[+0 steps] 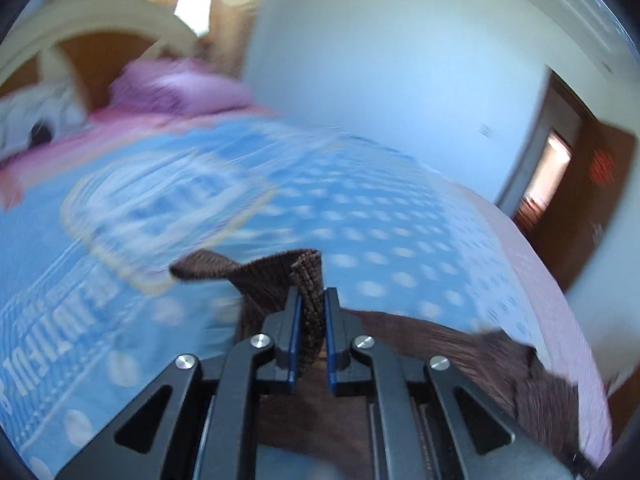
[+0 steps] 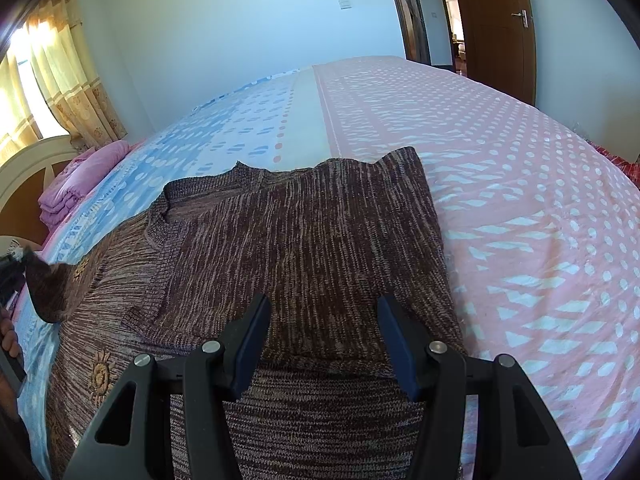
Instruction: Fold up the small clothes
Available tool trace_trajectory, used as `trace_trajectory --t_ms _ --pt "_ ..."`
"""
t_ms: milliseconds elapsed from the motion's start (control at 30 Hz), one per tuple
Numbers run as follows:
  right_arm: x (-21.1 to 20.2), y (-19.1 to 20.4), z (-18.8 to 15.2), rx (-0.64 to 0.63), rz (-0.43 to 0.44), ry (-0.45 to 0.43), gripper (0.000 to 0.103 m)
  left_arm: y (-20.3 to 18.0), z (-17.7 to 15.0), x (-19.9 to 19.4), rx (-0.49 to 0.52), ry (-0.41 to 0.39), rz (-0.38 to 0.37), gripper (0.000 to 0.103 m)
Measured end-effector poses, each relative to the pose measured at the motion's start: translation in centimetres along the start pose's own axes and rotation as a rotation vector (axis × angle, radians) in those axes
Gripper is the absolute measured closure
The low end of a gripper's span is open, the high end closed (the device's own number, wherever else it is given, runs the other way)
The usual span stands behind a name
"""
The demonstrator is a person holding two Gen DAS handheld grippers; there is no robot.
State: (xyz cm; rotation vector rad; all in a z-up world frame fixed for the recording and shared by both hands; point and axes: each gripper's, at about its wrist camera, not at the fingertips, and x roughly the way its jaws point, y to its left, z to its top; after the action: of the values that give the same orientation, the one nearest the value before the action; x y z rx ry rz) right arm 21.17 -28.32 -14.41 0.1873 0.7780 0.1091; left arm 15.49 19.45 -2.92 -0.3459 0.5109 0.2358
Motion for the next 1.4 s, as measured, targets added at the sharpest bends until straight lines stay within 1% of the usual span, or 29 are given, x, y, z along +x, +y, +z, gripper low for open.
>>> trace_trajectory --t_ms 100,167,200,300,400,467,533,667,700,733,767,800,833,867,900,933,1000,1033,1067,1100,1167,1200,1267,1300,1333,1400 --pt "0.0 -0.1 0.0 0.002 0.004 0.000 0.046 -7.3 -2.0 -0.5 0.162 0.008 -0.103 0.092" --pt "-0.1 -0.1 0.0 0.003 0.005 0.000 0.046 -11.0 -3.8 -0.4 0.240 0.032 -0.154 0.092" --pt "0.0 -0.1 0.0 0.003 0.004 0.000 0.046 -13.1 -5.2 -0.1 0.279 0.057 -0.182 0.092" --pt "-0.1 -0.1 0.0 0.002 0.003 0.000 0.046 -16.5 -8.2 0.7 0.344 0.113 -0.210 0.092" --pt "0.0 -0.1 0.0 0.000 0.000 0.002 0.046 -17.7 -10.3 1.7 0.376 0.183 -0.218 0.092" --pt "0.0 0.0 0.0 -0.008 -0.010 0.003 0.046 -17.4 -10.6 2.0 0.376 0.210 -0.221 0.092" --pt "0.0 0.4 0.0 -0.025 -0.034 0.001 0.046 -16.8 -10.4 2.5 0.341 0.240 -0.247 0.092" --pt "-0.6 0.6 0.0 -0.030 -0.059 -0.030 0.046 -16.2 -11.0 3.4 0.288 0.342 -0.293 0.089" --pt "-1.0 0.4 0.1 -0.017 -0.060 -0.049 0.046 -15.6 -10.9 3.3 0.263 0.371 -0.321 0.087" --pt "-1.3 0.2 0.1 -0.003 -0.061 -0.061 0.046 -15.2 -10.9 3.1 0.247 0.383 -0.341 0.083" --pt "-1.6 0.1 0.3 0.010 -0.056 -0.069 0.046 -14.6 -10.8 2.6 0.234 0.386 -0.353 0.074" --pt "-1.8 0.1 0.5 0.032 -0.030 -0.071 0.046 -13.5 -10.6 1.8 0.223 0.377 -0.344 0.058" --pt "-2.0 0.3 0.8 0.052 0.005 -0.066 0.046 -12.6 -10.5 1.2 0.216 0.361 -0.327 0.049" --pt "-2.0 0.7 1.1 0.066 0.043 -0.061 0.046 -11.6 -10.3 0.5 0.203 0.338 -0.304 0.036" --pt "-2.0 1.3 1.5 0.071 0.079 -0.057 0.046 -10.1 -9.8 -0.4 0.178 0.296 -0.263 0.035" --pt "-1.7 2.5 2.2 0.066 0.134 -0.047 0.046 -9.1 -9.4 -0.8 0.166 0.265 -0.235 0.035" --pt "-0.9 4.6 3.3 0.055 0.220 -0.026 0.046 -6.7 -8.6 -1.7 0.148 0.186 -0.130 0.035" --pt "0.1 6.1 4.1 0.060 0.280 -0.002 0.046 -5.9 -8.4 -1.8 0.136 0.164 -0.094 0.035" --pt "1.0 7.1 4.8 0.066 0.320 0.015 0.046 -4.9 -8.2 -1.9 0.116 0.146 -0.056 0.035" --pt "2.0 8.1 5.3 0.066 0.346 0.033 0.046 -3.9 -8.2 -1.8 0.083 0.146 -0.032 0.035" --pt "4.8 11.1 6.6 0.025 0.353 0.082 0.046 -2.0 -8.7 -1.1 -0.020 0.190 -0.038 0.035" --pt "6.0 12.2 7.0 0.007 0.352 0.106 0.046 -1.4 -8.8 -0.8 -0.052 0.207 -0.034 0.035" --pt "8.7 14.6 7.2 -0.038 0.319 0.148 0.046 -0.5 -9.2 -0.2 -0.114 0.241 -0.023 0.035" --pt "9.7 15.5 7.1 -0.066 0.282 0.162 0.046 0.3 -9.2 0.2 -0.163 0.264 -0.022 0.035" --pt "11.0 16.4 7.1 -0.113 0.220 0.166 0.047 0.8 -9.3 0.2 -0.195 0.260 -0.040 0.035" --pt "12.3 17.7 6.8 -0.173 0.189 0.168 0.047 1.2 -9.4 -0.2 -0.231 0.233 -0.054 0.035"
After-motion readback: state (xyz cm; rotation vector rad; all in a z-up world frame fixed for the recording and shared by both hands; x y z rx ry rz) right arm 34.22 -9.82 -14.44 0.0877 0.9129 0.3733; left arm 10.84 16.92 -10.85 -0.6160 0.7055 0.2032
